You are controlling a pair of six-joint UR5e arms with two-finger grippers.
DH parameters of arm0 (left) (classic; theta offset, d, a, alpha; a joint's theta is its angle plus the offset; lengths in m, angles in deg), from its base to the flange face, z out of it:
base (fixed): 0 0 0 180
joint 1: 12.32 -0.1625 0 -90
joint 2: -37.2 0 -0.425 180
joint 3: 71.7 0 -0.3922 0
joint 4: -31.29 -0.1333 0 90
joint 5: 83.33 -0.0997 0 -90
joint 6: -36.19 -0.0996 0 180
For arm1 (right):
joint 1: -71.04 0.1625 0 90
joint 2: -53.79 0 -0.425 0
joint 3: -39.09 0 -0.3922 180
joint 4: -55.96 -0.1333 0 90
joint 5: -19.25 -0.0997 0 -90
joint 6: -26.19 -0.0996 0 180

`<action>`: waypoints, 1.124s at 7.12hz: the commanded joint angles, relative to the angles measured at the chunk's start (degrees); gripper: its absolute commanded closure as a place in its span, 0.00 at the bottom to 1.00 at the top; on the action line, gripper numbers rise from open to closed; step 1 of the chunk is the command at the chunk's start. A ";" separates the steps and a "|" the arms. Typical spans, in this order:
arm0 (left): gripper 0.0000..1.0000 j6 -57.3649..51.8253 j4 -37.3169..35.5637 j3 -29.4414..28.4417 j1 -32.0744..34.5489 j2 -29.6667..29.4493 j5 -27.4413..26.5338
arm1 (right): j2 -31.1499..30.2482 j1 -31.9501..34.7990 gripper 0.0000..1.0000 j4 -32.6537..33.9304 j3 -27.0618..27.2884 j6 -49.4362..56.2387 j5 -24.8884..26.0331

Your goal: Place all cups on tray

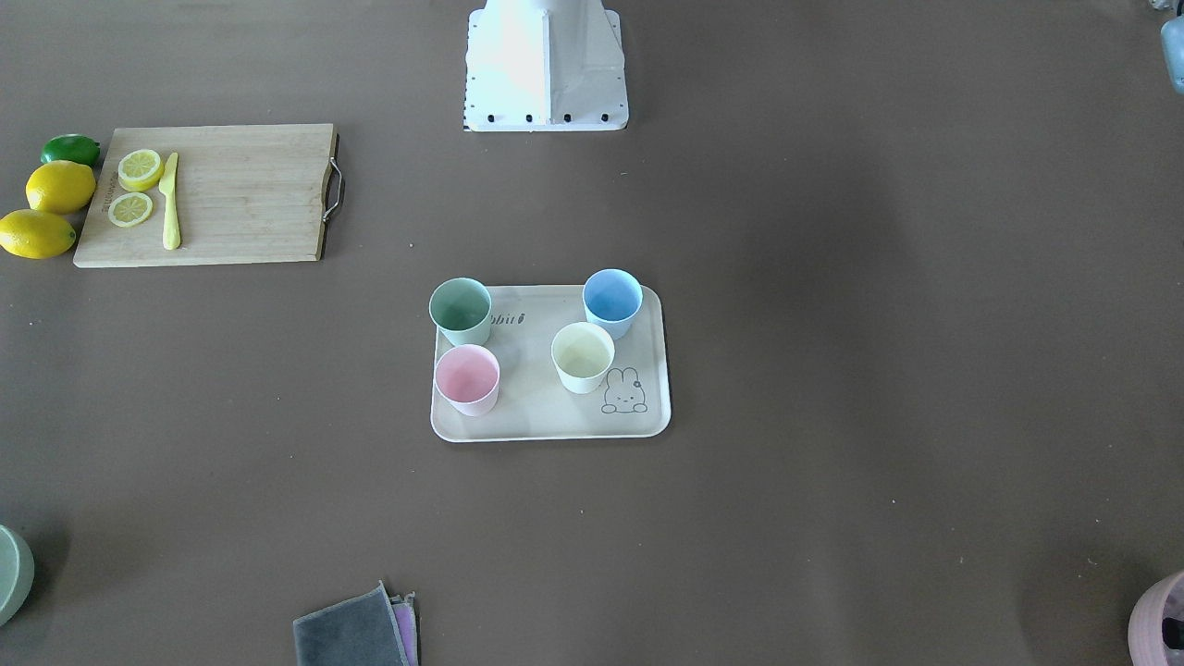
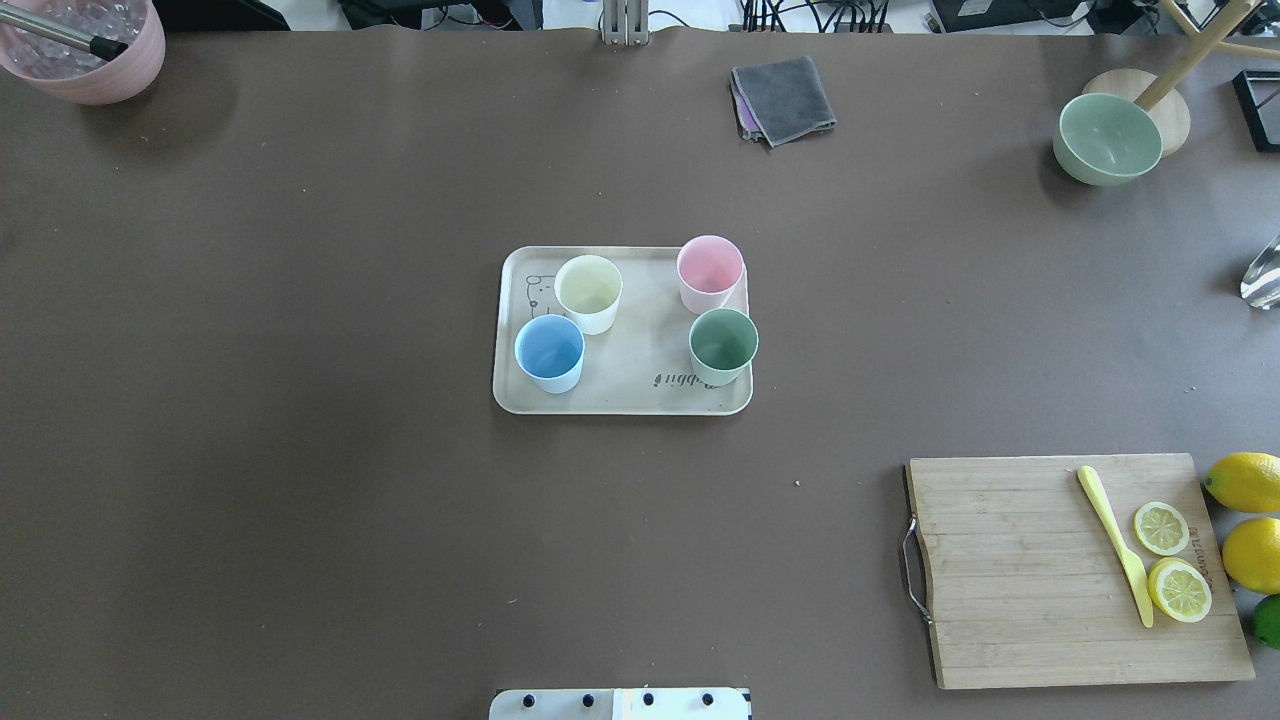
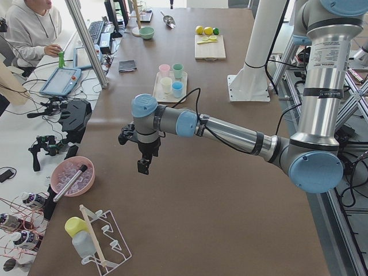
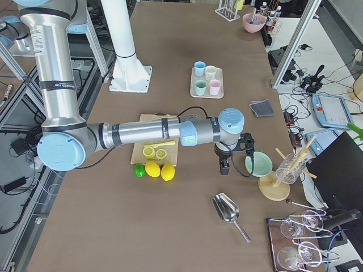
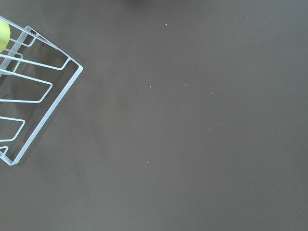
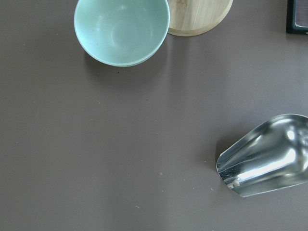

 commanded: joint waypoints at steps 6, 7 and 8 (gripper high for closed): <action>0.02 -0.58 -0.15 -0.27 1.91 0.09 0.03 | 0.30 -0.34 0.00 -0.06 -0.17 0.01 0.07; 0.02 -0.66 -0.15 -0.44 1.91 0.53 0.03 | 0.30 -0.34 0.00 -0.06 -0.17 0.01 0.07; 0.02 -0.75 0.11 -2.62 1.91 0.45 0.12 | 0.38 -0.52 0.00 -0.06 -0.61 0.01 0.07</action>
